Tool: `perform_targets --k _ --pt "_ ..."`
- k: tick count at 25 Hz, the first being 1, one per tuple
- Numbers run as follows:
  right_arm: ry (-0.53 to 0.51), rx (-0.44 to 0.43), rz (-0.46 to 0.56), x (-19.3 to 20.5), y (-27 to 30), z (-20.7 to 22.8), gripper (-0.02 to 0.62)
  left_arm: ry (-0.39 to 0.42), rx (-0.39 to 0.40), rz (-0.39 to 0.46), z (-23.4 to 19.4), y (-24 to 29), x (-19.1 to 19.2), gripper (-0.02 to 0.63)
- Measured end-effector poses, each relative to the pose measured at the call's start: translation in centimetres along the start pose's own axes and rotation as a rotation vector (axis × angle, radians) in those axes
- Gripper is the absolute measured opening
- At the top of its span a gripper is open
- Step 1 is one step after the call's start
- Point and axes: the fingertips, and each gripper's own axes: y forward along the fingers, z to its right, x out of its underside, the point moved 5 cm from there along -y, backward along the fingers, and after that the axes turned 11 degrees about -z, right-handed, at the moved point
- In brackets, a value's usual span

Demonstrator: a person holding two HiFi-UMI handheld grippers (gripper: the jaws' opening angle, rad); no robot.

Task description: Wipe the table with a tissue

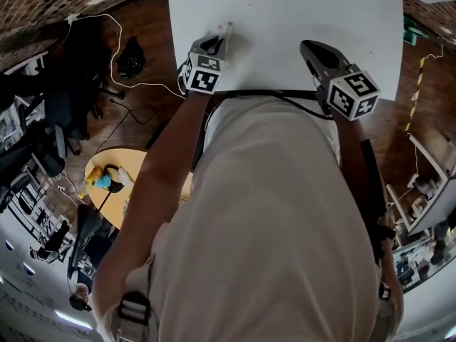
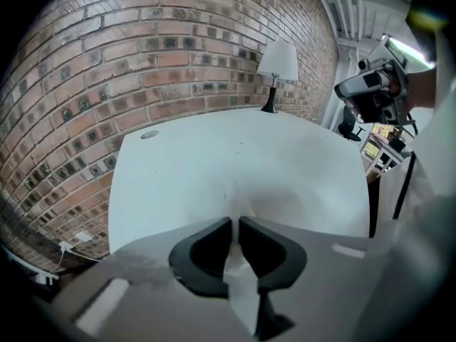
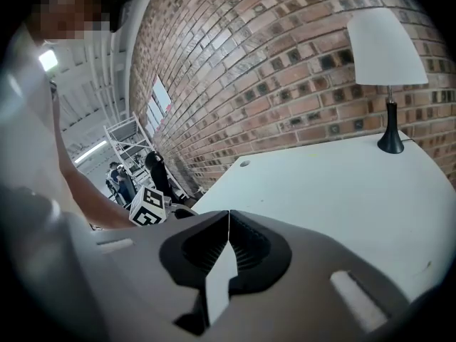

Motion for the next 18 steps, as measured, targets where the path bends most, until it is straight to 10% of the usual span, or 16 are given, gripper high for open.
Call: perform_targets --k 18 --pt "-0.006 -0.042 0.004 -1.3 -2.3 4.7 0.009 -0.037 -0.111 -0.003 -0.8 1.6 -4.0 0.04"
